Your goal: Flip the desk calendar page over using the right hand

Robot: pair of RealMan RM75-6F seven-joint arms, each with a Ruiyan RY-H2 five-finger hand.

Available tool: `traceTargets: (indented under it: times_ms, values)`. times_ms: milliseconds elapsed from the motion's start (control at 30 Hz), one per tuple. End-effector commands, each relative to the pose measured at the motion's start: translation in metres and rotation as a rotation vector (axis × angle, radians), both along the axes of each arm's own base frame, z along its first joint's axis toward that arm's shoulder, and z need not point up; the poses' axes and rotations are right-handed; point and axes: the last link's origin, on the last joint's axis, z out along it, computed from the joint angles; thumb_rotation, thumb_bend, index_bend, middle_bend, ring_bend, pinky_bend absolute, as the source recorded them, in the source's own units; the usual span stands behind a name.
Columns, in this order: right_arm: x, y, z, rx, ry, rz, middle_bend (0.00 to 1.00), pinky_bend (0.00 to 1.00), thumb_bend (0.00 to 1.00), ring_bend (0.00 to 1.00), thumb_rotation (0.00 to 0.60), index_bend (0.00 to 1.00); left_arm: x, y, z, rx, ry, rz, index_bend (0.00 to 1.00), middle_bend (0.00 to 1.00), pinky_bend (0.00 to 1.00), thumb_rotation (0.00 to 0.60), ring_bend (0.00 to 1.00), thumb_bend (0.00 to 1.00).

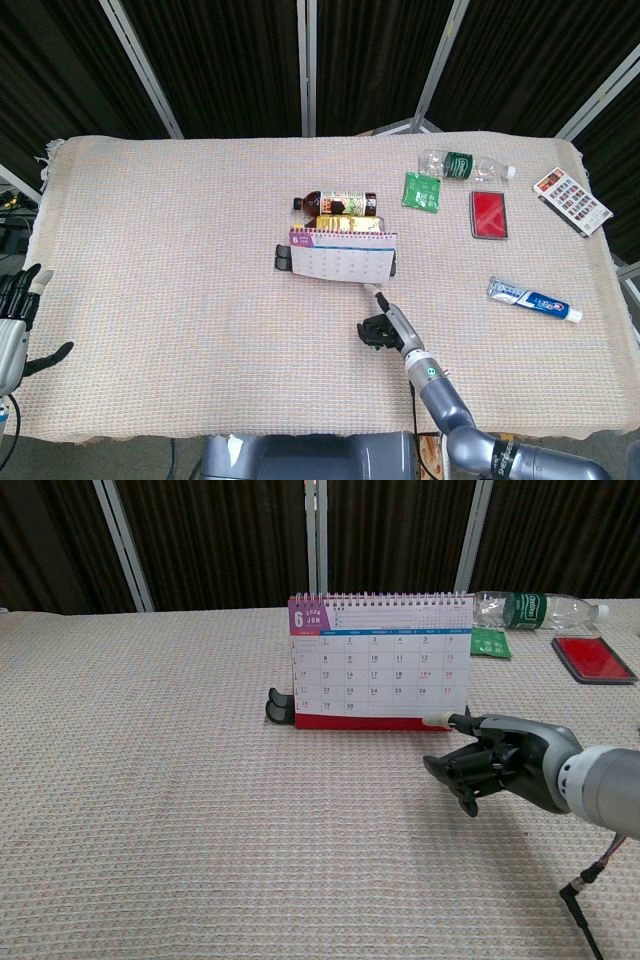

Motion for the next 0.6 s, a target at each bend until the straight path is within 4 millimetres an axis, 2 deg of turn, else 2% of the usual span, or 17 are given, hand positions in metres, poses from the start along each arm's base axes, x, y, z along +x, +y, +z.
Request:
traceTargets:
  times_ms: [33, 600]
  values:
    - [-0.002, -0.002, 0.0, -0.012, 0.009, -0.01, 0.8, 0.71, 0.45, 0.76, 0.6, 0.0, 0.0, 0.0, 0.0, -0.001, 0.0, 0.001, 0.0, 0.0, 0.0, 0.6, 0.0, 0.12]
    - [-0.015, -0.01, 0.01, -0.093, 0.012, -0.083, 0.8, 0.71, 0.46, 0.76, 0.6, 0.0, 0.003, -0.001, -0.003, -0.012, 0.002, -0.008, 0.0, 0.0, 0.0, 0.6, 0.0, 0.12]
